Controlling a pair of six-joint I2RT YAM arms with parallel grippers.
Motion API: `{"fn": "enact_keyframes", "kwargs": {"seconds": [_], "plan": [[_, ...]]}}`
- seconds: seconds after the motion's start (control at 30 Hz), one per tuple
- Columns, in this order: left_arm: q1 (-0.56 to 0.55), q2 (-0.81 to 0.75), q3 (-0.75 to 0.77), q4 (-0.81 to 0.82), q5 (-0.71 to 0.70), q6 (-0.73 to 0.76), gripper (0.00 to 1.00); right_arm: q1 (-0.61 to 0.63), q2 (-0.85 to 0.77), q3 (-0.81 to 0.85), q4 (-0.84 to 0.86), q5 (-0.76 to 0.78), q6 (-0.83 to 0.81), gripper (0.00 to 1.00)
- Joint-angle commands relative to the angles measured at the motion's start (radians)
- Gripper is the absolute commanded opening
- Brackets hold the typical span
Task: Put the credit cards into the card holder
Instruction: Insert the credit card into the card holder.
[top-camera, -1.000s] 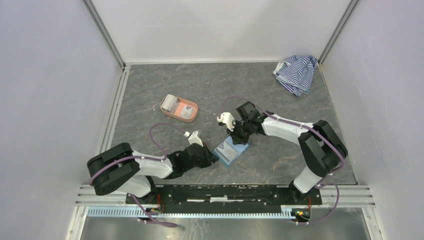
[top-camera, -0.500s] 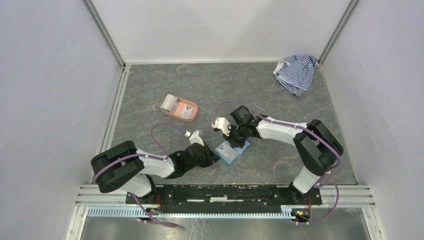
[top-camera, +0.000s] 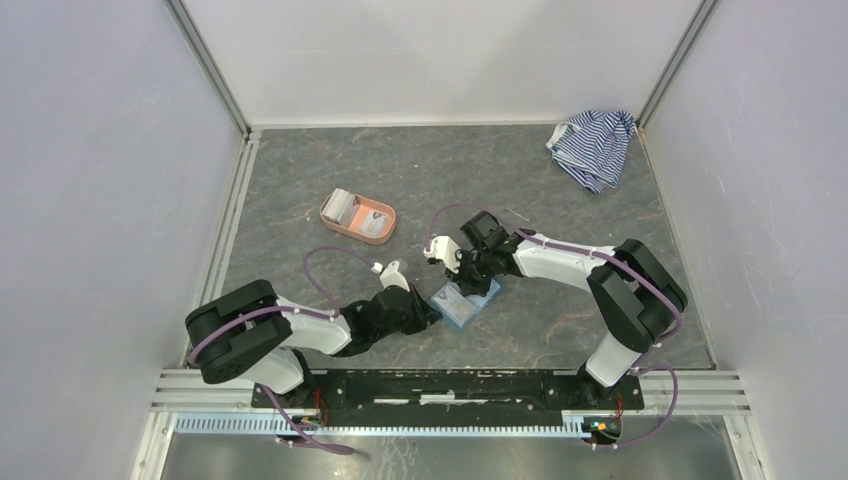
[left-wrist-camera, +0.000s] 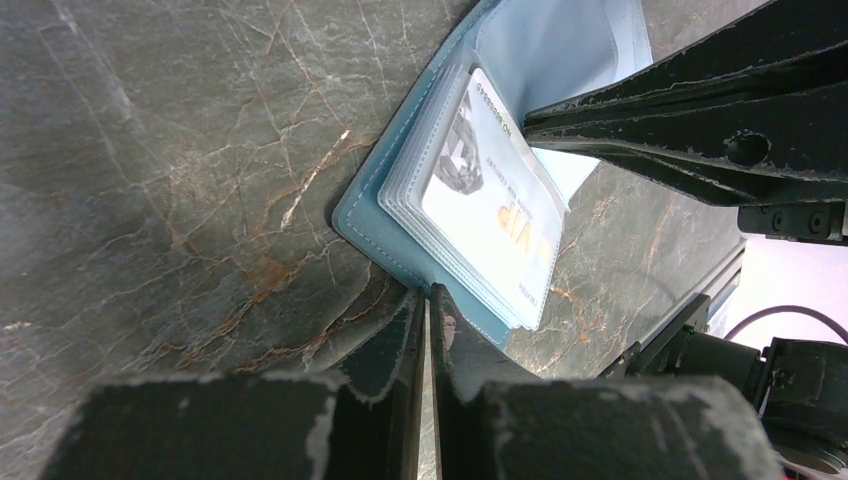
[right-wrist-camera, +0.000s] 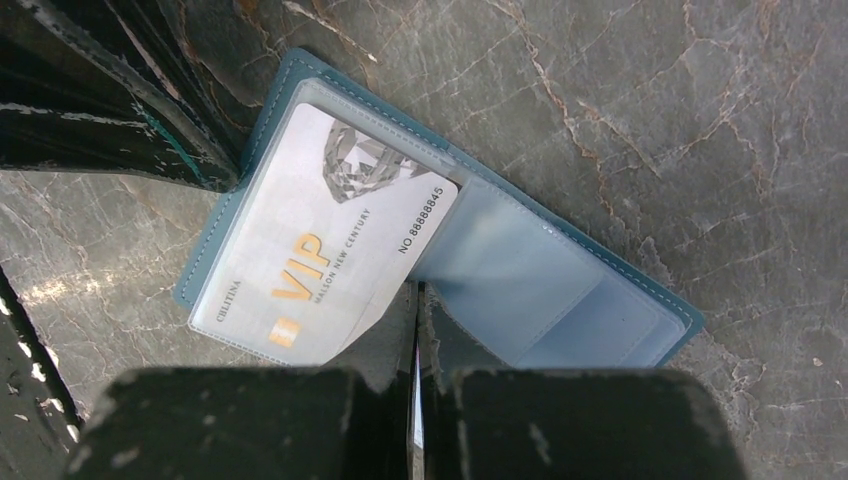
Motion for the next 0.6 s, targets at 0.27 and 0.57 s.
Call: {"fn": "enact_keyframes", "kwargs": {"seconds": [0.27,0.57], "plan": [[-0.005,-0.145,0.028,-0.289,-0.118,0.108,0.15,-0.035,-0.108,-0.002,0.011,0.028,-0.003,0.11],[-0.004,-0.368,0.059,-0.346,-0.102,0.226,0.27,-0.060,-0.100,0.004,-0.007,-0.057,-0.015,0.12]]}}
